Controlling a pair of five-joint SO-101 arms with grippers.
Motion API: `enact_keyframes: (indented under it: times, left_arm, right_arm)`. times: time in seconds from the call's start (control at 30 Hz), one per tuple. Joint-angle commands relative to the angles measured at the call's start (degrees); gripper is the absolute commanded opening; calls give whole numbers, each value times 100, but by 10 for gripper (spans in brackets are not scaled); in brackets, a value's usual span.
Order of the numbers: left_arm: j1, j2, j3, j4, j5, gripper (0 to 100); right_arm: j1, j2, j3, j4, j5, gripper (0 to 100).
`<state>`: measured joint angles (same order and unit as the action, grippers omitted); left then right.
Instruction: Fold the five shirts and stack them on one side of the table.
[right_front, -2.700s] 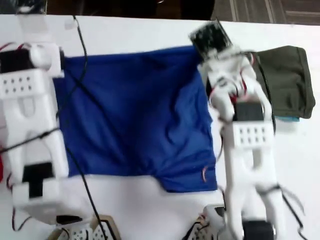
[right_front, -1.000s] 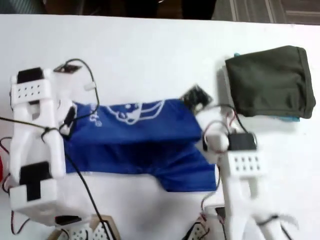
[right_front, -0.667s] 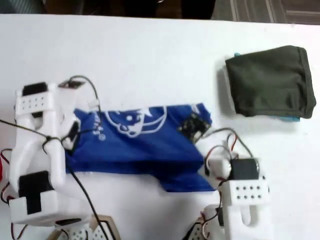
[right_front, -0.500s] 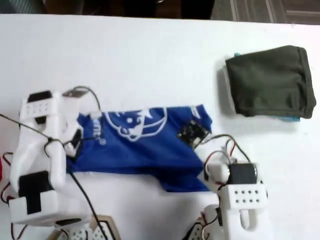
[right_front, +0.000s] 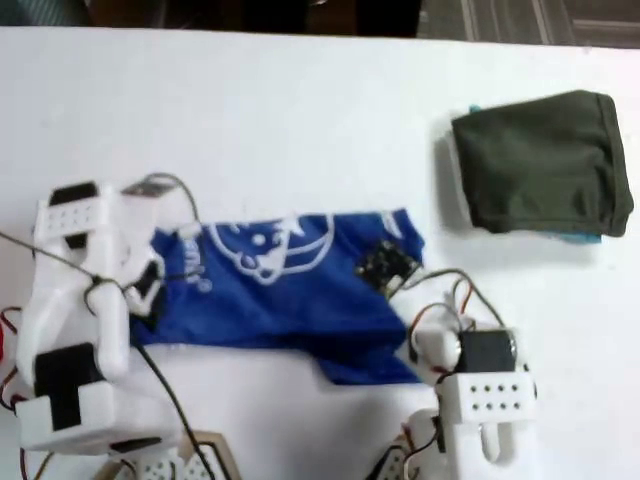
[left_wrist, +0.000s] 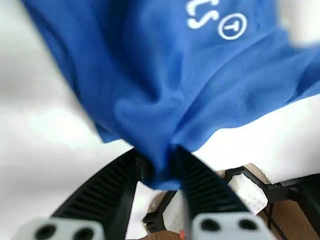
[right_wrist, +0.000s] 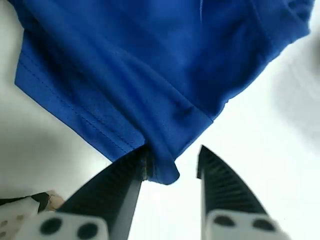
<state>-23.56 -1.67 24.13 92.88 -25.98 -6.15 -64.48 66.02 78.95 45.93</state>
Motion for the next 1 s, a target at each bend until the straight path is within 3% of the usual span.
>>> enact_keyframes:
  times: [0.0,0.13,0.27,0.4,0.5,0.7,0.97]
  left_arm:
    - [-246,-255,-848,387,-53,197]
    - [-422,-220,-1956,721,0,171]
    - [-352,-185,-2519,686,369,14]
    - [299,185,-2563,571,703,28]
    - [774,818,-2598,185,1108,26]
    - [1037,1952,-2615,-818,1292,26]
    - [325,2611,-3011,-1336,1248,26]
  right_arm:
    - [57,-119,-387,13,-18,176]
    - [75,-119,-1160,4,-53,176]
    - [40,-57,-2013,-154,-642,156]
    - [40,-48,-2391,-646,-844,11]
    - [31,119,-2215,-1323,-870,26]
    - [-145,2097,-2215,-2325,-1222,19]
    - [-857,5349,-3736,-2484,-1925,19]
